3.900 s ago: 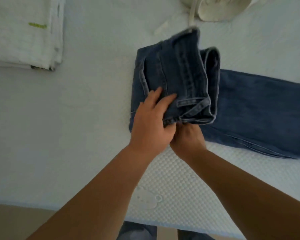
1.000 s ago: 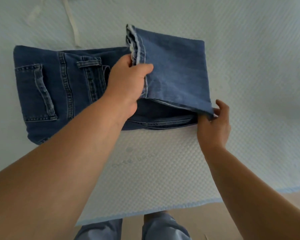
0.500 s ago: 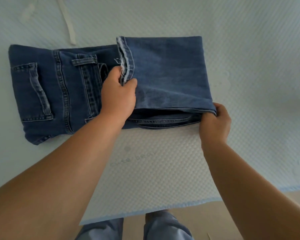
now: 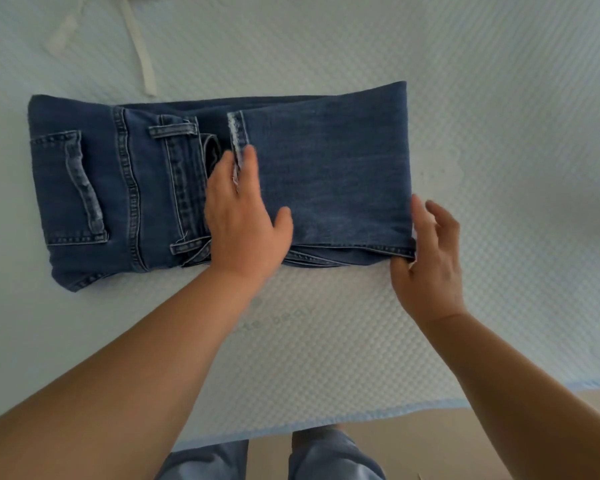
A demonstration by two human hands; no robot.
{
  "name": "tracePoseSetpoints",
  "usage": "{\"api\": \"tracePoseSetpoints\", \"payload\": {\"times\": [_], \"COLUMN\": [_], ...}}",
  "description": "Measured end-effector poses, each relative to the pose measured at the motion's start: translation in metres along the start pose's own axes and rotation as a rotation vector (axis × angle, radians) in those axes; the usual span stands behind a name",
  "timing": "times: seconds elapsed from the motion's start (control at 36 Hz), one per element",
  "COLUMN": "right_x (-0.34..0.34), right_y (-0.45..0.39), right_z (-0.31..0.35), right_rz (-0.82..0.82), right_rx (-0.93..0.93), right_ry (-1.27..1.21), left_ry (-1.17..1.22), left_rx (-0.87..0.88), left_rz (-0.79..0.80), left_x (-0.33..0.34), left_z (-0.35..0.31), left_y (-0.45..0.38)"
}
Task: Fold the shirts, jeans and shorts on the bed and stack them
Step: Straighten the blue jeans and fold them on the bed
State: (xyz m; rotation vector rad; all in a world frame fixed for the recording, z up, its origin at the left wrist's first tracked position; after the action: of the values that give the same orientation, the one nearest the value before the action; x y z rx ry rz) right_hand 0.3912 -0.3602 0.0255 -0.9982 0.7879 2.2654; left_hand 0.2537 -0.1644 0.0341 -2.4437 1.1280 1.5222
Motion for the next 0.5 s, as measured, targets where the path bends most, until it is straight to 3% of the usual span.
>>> {"api": "tracePoseSetpoints", "payload": {"times": [0.08, 0.17, 0.22, 0.31, 0.42, 0.5], "right_x": [0.004, 0.019, 0.023, 0.02, -0.002, 0.0], "right_y": [0.002, 0.003, 0.004, 0.0, -0.013, -0.036], "right_z": [0.011, -0.017, -0.029, -0.026, -0.027, -0.025], "right_rz": [0.004, 0.234, 0.287, 0.26, 0.01, 0.077], "right_rx": [-0.158, 0.015, 0.046, 0.052, 0.296, 0.474], "right_ry": [0.256, 0.392, 0.431, 0.26, -0.202, -0.333], "left_ry": [-0.154, -0.332, -0.426, -0.487, -0.489, -0.459], "left_rx": [0.127, 0.127, 0.131, 0.147, 0.155, 0.156], "left_rz": [0.125, 0.302, 0.353, 0.384, 0.387, 0.423], "left_x": [0.019, 0.044, 0.054, 0.065, 0.07, 0.07], "left_z": [-0.01, -0.002, 0.005, 0.012, 0.016, 0.018], "left_y": [-0.002, -0.014, -0.023, -0.031, -0.033, -0.035]}}
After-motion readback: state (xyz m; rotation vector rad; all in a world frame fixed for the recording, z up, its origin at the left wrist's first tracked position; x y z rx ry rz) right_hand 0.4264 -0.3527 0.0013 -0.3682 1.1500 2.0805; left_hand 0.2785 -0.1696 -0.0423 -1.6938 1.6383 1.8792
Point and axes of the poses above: each hand's wrist, its own y-axis away from the middle knuckle, its own x-axis out of the palm, z = x × y, the point moved 7 cm from there along -y, towards the middle knuckle, and after that the axes turned 8 degrees about z, right-handed, at the moved point
